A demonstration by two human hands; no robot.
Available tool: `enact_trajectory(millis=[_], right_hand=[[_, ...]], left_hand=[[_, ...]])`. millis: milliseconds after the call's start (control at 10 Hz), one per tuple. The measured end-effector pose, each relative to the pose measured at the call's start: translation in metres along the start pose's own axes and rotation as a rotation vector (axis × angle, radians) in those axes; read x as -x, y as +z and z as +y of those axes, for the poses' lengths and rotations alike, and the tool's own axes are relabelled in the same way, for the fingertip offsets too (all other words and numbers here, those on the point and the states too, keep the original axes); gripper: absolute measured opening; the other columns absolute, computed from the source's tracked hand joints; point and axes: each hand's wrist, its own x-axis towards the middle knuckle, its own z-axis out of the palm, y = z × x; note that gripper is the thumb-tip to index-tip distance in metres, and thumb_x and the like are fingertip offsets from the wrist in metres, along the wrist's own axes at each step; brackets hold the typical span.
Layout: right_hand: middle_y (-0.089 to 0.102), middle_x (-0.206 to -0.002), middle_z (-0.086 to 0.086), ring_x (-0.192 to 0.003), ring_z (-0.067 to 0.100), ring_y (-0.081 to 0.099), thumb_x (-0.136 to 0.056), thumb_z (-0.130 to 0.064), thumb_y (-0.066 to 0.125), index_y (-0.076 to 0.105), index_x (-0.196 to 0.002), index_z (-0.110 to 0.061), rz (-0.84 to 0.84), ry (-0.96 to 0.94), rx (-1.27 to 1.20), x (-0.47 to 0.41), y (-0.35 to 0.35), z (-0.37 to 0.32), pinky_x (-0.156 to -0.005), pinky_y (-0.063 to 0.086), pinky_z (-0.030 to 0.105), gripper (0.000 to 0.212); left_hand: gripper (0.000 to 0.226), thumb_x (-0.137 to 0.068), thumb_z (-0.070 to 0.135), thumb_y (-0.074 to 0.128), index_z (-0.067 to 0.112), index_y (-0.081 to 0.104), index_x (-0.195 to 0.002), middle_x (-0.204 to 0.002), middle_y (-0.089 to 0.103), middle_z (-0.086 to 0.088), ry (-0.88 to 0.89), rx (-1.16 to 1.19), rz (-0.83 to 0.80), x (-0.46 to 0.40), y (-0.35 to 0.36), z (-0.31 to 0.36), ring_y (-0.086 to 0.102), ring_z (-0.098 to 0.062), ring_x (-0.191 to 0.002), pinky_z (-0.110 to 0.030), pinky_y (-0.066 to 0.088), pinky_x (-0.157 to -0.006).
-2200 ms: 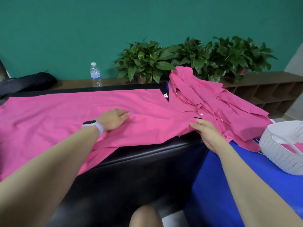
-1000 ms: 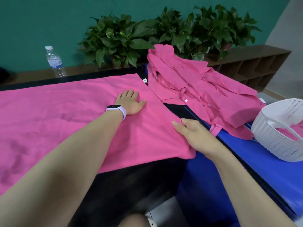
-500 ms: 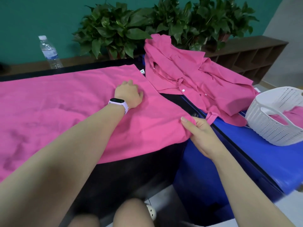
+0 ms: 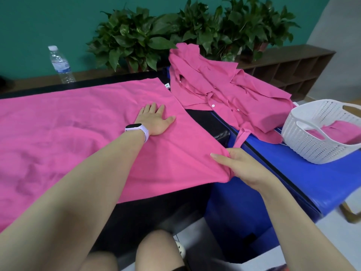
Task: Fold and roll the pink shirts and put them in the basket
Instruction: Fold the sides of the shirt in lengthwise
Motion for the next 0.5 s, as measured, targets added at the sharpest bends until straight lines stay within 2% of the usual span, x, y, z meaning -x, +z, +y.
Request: enact_trajectory(millis=[100,200,300,400,500], right_hand=[[0.07,-0.119,0.022,-0.105,0.03,0.068,-0.092,-0.026,0.068,0.074,-0.111,0.001,-0.067,-0.094,-0.221,0.006,0.001,0.009,-0.091,0.054,0.038,0.034],[0.069,-0.116,0.021,-0.103,0.027,0.065,-0.093,-0.018,0.064,0.074,-0.105,-0.002,-0.063,-0.184,-0.384,0.008,0.008,0.017,-0.093,0.051,0.034,0.023],[0.073,-0.107,0.013,-0.095,0.021,0.068,-0.098,-0.018,0.058,0.075,-0.106,-0.008,-0.013,-0.2,-0.399,0.008,0.017,0.02,-0.083,0.054,0.032,0.021],[0.074,-0.111,0.015,-0.097,0.028,0.07,-0.094,-0.03,0.06,0.073,-0.113,-0.009,0.045,-0.17,-0.256,0.009,0.019,0.018,-0.084,0.057,0.042,0.031],[0.076,-0.108,0.01,-0.096,0.027,0.072,-0.096,-0.037,0.06,0.074,-0.11,-0.018,-0.018,-0.123,-0.001,0.014,0.009,0.016,-0.08,0.057,0.037,0.028]], left_hand=[[0.084,-0.095,0.075,0.016,0.025,0.007,-0.161,-0.168,0.003,-0.01,0.002,-0.006,0.022,0.001,0.001,0.001,0.0,-0.029,-0.155,-0.041,-0.001,-0.125],[0.083,-0.095,0.074,0.016,0.025,0.008,-0.161,-0.168,0.003,-0.01,0.0,-0.005,0.028,0.001,0.002,0.001,0.001,-0.029,-0.155,-0.041,0.0,-0.126],[0.082,-0.095,0.073,0.016,0.025,0.008,-0.161,-0.168,0.003,-0.01,0.001,-0.009,0.029,0.001,0.003,0.0,0.001,-0.028,-0.155,-0.041,0.0,-0.126],[0.082,-0.095,0.074,0.017,0.025,0.008,-0.161,-0.168,0.003,-0.01,-0.003,-0.005,0.03,0.001,0.002,0.0,0.001,-0.029,-0.155,-0.041,0.0,-0.125],[0.083,-0.094,0.075,0.017,0.026,0.008,-0.161,-0.168,0.003,-0.009,0.0,0.004,0.023,0.0,0.002,0.0,0.001,-0.028,-0.155,-0.041,-0.001,-0.125]])
